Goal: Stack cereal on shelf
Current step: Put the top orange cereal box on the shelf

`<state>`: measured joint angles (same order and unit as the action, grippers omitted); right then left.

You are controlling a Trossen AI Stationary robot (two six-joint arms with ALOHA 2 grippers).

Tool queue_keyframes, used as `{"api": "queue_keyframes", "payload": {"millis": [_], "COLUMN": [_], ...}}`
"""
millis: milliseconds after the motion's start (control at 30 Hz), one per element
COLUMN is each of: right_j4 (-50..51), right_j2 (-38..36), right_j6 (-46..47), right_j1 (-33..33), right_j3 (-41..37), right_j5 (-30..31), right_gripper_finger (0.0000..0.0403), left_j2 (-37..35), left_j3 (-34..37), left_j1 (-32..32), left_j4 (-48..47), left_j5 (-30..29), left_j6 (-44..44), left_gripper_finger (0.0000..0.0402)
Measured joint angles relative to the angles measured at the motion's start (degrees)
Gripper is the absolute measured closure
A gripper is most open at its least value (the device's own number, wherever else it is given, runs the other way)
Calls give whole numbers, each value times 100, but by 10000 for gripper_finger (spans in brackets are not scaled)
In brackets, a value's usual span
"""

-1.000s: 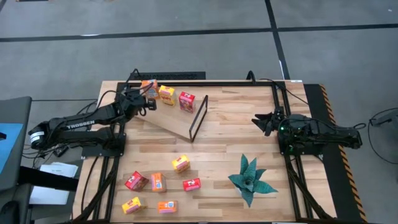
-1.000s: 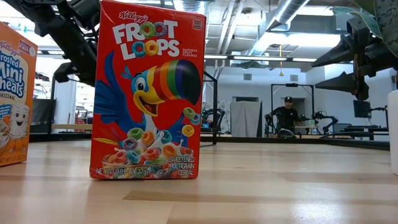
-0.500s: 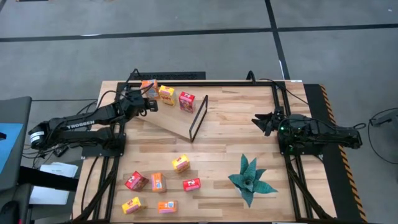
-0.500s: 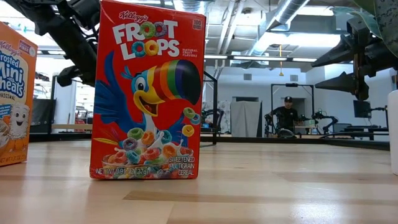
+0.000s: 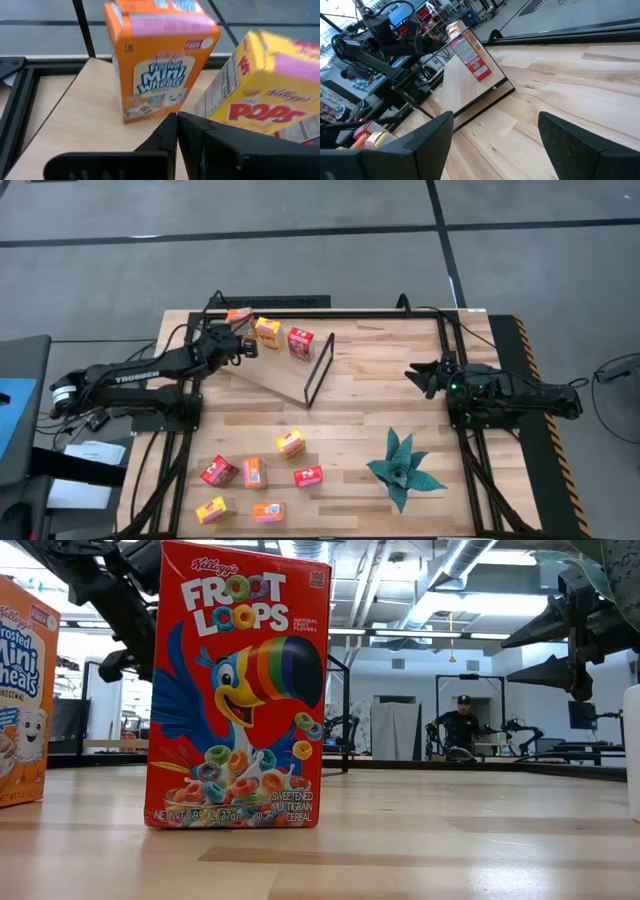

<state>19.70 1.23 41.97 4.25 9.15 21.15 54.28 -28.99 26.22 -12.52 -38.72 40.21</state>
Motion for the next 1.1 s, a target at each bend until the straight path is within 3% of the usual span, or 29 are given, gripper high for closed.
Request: {"api": "queue_keyframes", "payload": {"millis": [533, 900, 1100], "right_j4": [0, 0, 0], "right_j2": [0, -2, 0], "right_j6": [-27, -43, -43], "right_j1": [0, 0, 2], "right_j3": [0, 0, 0], "right_j5": [0, 0, 0], "right_gripper_finger": [86, 86, 86], "left_j2": [96, 96, 108], "left_j3": [0, 0, 0], "left_j1": [28, 28, 28], "left_j4": [-4, 7, 7], "left_j5": [-445, -1170, -583], "left_j6": [-23, 108, 165], "left_gripper_finger": [402, 402, 402]}}
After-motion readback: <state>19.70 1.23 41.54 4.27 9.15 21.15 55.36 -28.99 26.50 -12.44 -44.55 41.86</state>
